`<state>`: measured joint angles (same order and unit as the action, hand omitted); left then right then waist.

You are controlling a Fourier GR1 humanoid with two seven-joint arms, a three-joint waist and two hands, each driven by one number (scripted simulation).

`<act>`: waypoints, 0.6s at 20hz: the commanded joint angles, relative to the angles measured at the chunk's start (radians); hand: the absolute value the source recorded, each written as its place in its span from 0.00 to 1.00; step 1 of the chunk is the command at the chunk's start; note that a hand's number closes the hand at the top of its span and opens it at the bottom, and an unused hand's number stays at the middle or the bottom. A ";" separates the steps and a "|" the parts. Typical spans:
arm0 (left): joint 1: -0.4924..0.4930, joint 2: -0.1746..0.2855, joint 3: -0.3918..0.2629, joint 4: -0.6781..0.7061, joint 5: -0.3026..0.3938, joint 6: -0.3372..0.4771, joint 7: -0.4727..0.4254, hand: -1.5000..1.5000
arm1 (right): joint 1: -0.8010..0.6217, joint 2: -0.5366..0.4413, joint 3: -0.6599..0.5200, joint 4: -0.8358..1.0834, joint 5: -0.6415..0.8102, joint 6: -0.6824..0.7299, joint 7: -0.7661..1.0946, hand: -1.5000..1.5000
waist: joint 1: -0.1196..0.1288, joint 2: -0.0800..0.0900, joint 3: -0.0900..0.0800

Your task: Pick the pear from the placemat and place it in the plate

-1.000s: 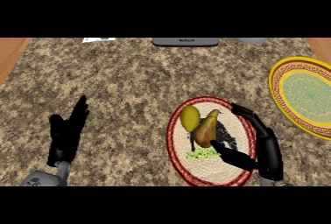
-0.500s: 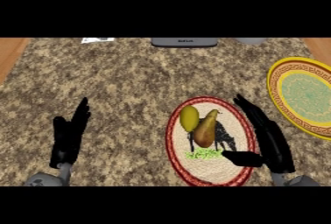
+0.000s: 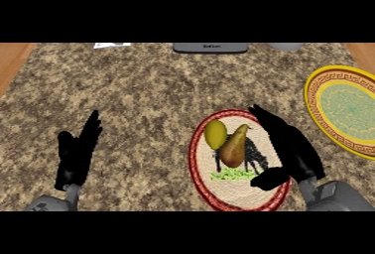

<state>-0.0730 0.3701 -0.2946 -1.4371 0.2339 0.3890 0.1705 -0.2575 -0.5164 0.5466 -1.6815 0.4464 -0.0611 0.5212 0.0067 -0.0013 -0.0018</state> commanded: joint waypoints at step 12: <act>0.020 -0.089 0.078 -0.024 -0.115 -0.065 0.048 0.50 | -0.054 0.208 -0.122 0.111 0.124 0.276 0.057 0.00 | -0.005 0.001 0.002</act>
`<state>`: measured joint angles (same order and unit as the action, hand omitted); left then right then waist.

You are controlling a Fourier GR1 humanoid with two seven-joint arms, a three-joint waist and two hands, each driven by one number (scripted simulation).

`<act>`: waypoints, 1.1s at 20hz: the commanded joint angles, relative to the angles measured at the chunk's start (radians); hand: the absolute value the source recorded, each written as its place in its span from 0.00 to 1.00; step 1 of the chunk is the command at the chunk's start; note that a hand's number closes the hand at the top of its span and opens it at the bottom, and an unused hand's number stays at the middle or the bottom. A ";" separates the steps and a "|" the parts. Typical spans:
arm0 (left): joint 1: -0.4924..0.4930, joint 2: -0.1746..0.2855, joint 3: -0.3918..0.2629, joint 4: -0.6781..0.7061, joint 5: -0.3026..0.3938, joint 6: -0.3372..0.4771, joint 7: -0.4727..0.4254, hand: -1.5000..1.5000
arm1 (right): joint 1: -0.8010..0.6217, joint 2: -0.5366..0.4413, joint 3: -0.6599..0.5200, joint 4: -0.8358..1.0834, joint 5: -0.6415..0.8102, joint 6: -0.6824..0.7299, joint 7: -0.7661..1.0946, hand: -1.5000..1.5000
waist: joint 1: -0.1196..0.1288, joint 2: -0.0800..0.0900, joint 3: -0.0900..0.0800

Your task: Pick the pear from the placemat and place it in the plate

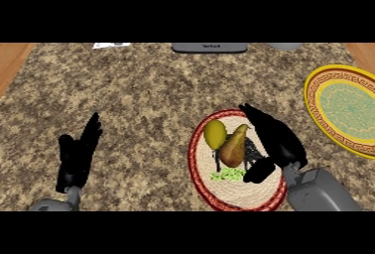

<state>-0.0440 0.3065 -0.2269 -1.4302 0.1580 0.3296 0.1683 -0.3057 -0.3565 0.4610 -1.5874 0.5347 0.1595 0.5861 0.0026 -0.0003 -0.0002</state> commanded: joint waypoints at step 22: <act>0.010 -0.090 0.153 -0.015 -0.108 -0.135 0.026 0.50 | 0.006 0.187 -0.122 0.249 0.287 0.013 -0.282 1.00 | 0.000 0.000 0.000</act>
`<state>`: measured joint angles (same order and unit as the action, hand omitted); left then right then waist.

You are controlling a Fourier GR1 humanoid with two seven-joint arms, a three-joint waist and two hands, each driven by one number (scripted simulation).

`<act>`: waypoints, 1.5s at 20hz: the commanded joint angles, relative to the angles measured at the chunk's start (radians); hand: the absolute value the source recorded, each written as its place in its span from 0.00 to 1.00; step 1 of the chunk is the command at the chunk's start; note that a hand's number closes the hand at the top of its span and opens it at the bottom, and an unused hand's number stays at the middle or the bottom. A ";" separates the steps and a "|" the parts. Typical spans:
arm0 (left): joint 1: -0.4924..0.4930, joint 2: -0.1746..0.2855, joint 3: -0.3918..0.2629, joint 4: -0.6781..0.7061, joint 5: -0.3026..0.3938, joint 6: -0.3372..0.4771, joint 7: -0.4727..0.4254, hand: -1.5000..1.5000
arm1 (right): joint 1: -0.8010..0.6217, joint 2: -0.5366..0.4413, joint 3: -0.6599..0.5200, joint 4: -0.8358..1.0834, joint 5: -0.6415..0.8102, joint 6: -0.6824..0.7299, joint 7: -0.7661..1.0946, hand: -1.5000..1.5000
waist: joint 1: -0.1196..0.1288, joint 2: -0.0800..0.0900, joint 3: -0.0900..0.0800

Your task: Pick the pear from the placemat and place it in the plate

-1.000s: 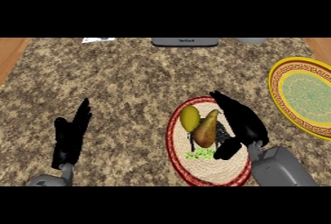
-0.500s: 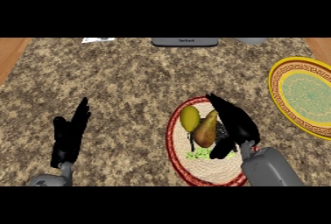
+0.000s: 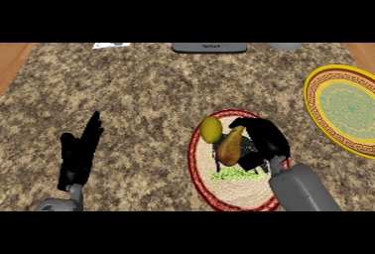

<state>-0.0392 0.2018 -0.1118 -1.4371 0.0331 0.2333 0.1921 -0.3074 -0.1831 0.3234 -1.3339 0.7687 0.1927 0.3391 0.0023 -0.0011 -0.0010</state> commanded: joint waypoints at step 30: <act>0.010 -0.057 0.045 -0.015 -0.059 -0.041 0.019 0.50 | -0.072 -0.231 -0.468 -0.249 0.059 -0.225 -0.128 1.00 | -0.011 -0.001 0.000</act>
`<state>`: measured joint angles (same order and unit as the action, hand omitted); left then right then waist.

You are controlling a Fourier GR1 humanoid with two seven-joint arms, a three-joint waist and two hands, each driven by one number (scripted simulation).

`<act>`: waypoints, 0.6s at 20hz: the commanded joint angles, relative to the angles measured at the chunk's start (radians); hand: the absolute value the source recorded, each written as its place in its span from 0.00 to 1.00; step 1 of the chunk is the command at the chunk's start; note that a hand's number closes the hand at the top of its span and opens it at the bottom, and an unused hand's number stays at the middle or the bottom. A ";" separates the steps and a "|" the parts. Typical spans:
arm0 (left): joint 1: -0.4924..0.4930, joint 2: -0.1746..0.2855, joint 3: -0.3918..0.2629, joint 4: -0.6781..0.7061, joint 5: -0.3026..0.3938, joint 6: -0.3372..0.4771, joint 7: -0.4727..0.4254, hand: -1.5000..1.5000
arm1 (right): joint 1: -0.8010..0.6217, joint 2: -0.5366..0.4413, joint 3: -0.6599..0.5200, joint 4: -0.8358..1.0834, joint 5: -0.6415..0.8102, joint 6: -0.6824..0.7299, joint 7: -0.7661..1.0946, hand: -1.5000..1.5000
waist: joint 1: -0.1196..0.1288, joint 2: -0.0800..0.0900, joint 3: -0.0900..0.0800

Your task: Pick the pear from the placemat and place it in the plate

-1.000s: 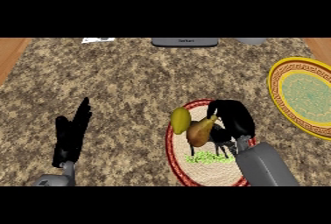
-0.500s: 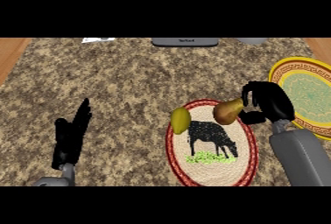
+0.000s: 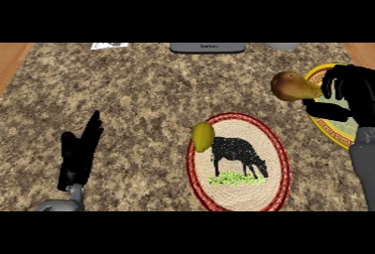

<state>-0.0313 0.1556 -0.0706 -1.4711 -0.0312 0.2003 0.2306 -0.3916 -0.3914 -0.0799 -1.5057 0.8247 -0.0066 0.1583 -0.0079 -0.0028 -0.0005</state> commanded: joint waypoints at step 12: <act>-0.016 -0.019 0.029 0.030 -0.024 -0.017 -0.037 0.50 | -0.098 -0.160 -0.263 0.352 -0.069 -0.057 -0.105 1.00 | 0.014 0.005 0.001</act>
<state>-0.0276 0.1478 -0.0518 -1.4778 -0.0444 0.1795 0.2249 -0.4449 -0.4968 -0.2910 -1.2912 0.7760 -0.0571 0.1122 0.0040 0.0009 0.0002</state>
